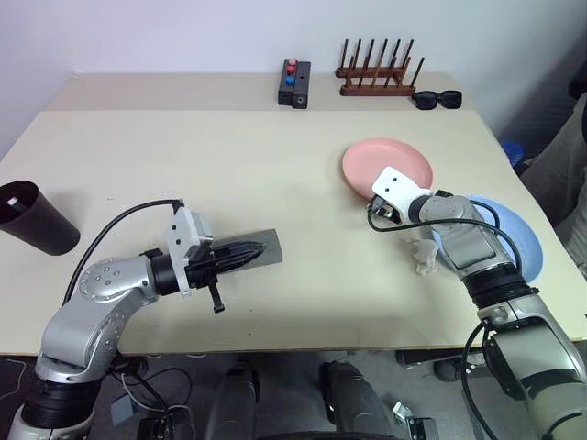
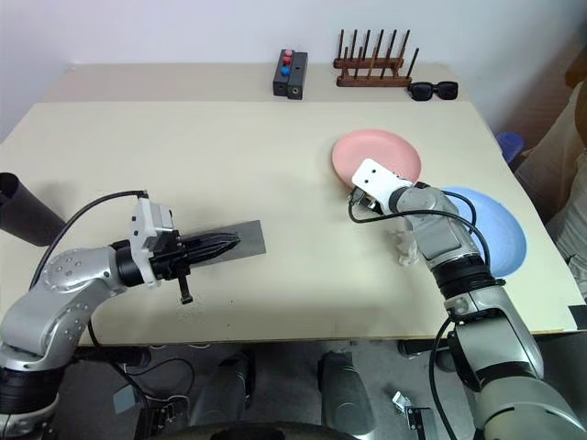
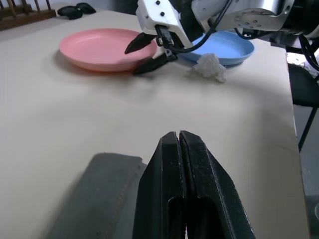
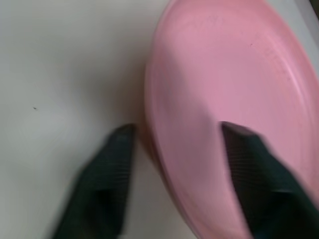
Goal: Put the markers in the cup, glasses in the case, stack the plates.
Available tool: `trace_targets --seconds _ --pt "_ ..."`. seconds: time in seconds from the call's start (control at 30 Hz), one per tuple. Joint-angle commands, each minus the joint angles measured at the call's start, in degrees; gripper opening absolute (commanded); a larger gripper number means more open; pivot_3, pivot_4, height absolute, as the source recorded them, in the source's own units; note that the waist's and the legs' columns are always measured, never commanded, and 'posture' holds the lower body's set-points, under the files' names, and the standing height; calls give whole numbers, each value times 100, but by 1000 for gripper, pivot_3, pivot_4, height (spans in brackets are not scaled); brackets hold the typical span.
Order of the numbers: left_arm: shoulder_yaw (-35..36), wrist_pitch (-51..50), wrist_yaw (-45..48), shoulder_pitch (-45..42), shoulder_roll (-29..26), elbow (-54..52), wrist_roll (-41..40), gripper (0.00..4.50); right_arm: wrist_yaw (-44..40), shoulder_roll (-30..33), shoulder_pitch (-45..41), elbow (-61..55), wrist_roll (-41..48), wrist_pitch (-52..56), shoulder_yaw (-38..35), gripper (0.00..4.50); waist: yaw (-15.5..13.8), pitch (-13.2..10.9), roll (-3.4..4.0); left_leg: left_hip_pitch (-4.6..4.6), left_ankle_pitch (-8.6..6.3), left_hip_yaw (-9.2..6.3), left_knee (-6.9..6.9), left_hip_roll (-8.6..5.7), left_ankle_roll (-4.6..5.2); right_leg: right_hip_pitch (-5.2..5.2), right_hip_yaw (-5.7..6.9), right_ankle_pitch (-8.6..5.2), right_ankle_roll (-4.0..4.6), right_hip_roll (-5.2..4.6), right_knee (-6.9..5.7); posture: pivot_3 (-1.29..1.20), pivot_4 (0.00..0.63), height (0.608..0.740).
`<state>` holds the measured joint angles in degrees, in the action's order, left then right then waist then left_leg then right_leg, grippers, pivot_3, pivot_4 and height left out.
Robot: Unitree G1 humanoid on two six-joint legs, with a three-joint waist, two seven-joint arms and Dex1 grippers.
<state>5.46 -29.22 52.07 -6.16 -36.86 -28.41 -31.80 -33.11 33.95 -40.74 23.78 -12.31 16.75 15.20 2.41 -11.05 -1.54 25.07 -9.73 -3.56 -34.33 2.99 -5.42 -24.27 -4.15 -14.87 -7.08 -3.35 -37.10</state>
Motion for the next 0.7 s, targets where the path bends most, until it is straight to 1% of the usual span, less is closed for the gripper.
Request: trace_targets --seconds 0.03,0.07,0.2,0.37,0.5,0.57,0.63,0.7 --pt "108 144 -82 43 55 -269 -161 0 25 39 -24 -91 -95 -88 -96 616 5 0 1 0 0 0 -1 0 0 0 0 0 0 0 0 0 150 740" --pt "79 156 -101 57 75 -285 -166 0 16 63 0 -149 -107 -81 -115 19 7 0 1 0 0 0 0 0 0 0 -1 0 0 0 0 0 150 740" --pt "-78 246 -113 58 124 -216 -90 0 -20 238 144 -554 -132 -87 -253 19 5 0 1 0 0 0 0 0 0 0 0 0 -1 0 -1 0 150 740" --pt "-373 309 16 -218 155 11 -53 0 -382 825 622 -1854 298 203 -1003 19 -21 -9 16 2 0 1 -2 -3 0 0 -1 -1 0 -2 2 0 150 740" --pt "-665 423 159 -625 240 341 51 0 -1221 1690 1668 -3089 1041 296 -2060 19 -142 -8 20 2 -1 0 -2 -3 1 2 -1 -2 -1 -2 5 0 150 740" --pt "-803 522 250 -806 301 526 119 0 -1619 2047 2408 -3540 1359 442 -2666 19 -178 -6 21 2 -1 0 -3 -3 1 4 -1 -3 -2 -2 6 0 150 740" --pt "-889 588 322 -917 347 656 153 0 -1859 2259 2963 -3822 1571 577 -3076 19 -160 -6 21 -3 -1 1 -6 -2 1 11 -1 -4 0 -2 7 0 150 740" --pt "-994 687 446 -1030 423 847 189 0 -2109 2401 3720 -4096 1649 659 -3578 19 -136 -3 26 -6 -1 4 -15 -2 2 17 -5 -4 2 -2 7 0 150 740"
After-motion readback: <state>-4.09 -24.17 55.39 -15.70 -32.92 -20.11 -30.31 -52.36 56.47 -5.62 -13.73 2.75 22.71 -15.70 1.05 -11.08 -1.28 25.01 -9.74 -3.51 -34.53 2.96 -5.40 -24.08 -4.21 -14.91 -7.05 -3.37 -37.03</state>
